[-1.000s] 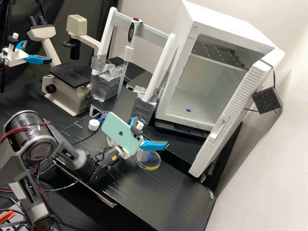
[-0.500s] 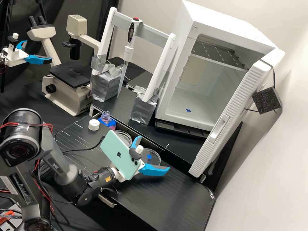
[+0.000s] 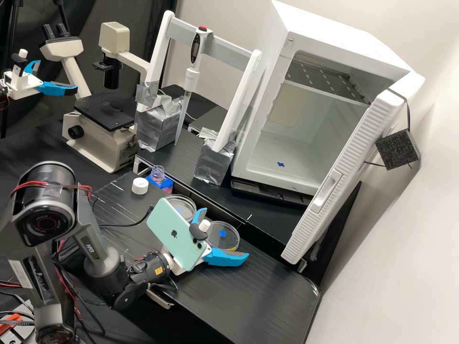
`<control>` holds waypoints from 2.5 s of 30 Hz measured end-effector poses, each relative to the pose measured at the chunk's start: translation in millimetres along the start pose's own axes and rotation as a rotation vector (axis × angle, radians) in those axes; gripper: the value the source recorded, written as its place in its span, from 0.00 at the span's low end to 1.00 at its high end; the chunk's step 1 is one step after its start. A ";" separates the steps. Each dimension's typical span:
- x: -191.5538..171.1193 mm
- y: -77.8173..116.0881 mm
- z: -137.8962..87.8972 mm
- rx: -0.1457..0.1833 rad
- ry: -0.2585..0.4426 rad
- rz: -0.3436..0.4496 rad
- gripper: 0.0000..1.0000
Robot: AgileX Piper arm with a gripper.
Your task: Close the lid
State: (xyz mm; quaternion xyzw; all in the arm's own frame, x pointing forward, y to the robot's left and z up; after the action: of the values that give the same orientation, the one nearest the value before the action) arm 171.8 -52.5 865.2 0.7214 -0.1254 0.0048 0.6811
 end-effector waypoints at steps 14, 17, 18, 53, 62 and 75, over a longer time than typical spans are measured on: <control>-4.5 1.8 1.3 -0.036 -0.010 0.020 1.00; -4.5 1.8 1.3 -0.051 -0.010 0.020 1.00; -4.5 1.8 1.3 -0.051 -0.010 0.020 1.00; -2.4 -0.9 4.5 -0.075 -0.003 0.013 0.00; -2.3 -0.4 4.9 -0.056 0.003 0.017 0.00; -2.3 -0.4 4.9 -0.055 0.003 0.017 0.00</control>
State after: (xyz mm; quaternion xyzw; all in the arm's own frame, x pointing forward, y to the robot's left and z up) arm 168.8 -56.9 864.0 0.7014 -0.1306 0.0083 0.7006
